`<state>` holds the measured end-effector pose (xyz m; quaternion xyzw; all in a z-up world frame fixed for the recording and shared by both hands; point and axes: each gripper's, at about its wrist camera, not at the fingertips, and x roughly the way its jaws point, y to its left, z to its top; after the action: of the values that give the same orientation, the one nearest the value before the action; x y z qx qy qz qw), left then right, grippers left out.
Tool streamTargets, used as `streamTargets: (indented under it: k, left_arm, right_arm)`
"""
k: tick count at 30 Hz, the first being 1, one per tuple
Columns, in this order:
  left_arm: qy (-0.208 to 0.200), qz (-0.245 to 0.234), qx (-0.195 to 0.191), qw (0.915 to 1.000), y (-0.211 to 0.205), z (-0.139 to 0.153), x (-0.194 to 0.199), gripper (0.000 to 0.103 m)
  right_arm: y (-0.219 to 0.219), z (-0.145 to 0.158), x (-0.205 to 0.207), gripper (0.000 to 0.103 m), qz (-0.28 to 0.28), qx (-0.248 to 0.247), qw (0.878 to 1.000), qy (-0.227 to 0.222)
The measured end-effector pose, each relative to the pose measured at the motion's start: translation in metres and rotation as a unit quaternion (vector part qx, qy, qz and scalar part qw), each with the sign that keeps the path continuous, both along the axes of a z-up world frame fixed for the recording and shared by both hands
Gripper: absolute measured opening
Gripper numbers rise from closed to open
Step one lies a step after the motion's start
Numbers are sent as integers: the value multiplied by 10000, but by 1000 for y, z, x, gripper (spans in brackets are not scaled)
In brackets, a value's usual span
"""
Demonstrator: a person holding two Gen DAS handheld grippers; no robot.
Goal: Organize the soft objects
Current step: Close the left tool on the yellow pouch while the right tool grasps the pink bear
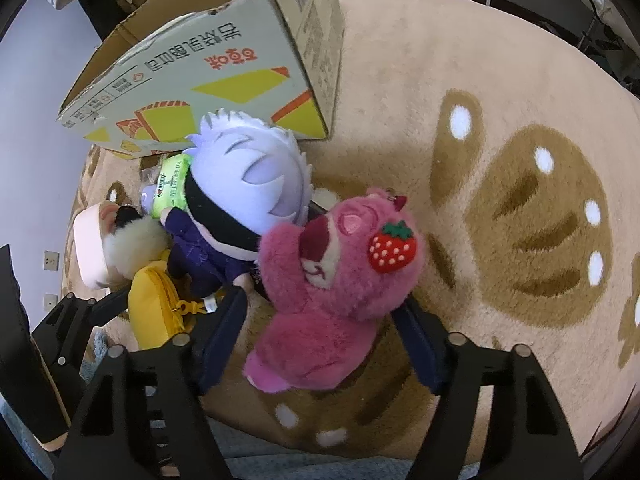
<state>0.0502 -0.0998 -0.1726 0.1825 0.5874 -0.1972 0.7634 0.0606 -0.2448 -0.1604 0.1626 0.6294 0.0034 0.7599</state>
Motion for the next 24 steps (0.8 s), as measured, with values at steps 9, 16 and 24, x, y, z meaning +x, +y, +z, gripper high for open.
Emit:
streamTargets:
  k: [9,16,24]
  left_arm:
    - [-4,4,-37,10000,-2,2,-3,81]
    - [-11,3,-80,10000,3,5,-6,78]
    - [-131,71,-87,9999,9,13,-12,72]
  right_arm:
    - [-3,-8,2,70,-63,-95,9998,182]
    - [-1,-14,4,60,2,-129,9993,353]
    - [-3,-1,-6,47,-18,-203,9996,187]
